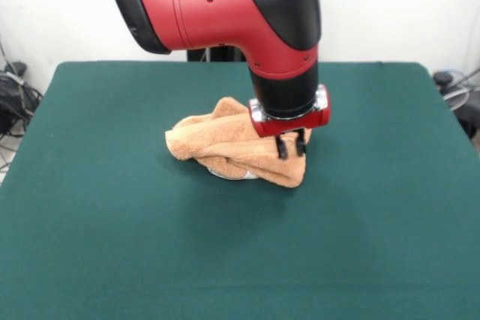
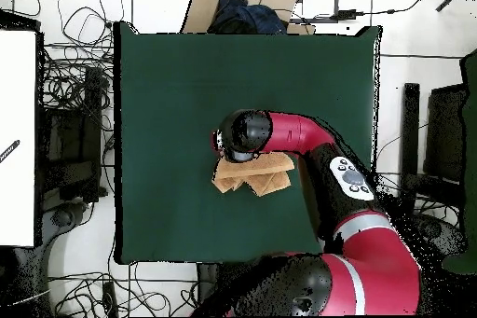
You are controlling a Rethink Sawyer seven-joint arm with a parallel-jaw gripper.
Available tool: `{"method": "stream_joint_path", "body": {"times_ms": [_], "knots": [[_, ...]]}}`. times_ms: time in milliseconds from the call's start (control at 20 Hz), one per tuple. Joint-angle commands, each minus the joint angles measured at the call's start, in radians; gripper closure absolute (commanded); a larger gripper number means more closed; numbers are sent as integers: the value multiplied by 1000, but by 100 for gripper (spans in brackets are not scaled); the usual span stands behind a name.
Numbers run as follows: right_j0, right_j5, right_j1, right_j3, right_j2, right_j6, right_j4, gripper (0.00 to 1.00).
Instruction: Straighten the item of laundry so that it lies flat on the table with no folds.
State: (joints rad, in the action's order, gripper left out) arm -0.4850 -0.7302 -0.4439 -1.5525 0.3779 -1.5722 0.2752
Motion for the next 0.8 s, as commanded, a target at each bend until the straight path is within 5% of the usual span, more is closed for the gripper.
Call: {"method": "stream_joint_path", "body": {"times_ms": [50,800], "knots": [[25,82,10,9,28,32,87,100],[33,133,-22,-29,13,-29,76,100]]}}
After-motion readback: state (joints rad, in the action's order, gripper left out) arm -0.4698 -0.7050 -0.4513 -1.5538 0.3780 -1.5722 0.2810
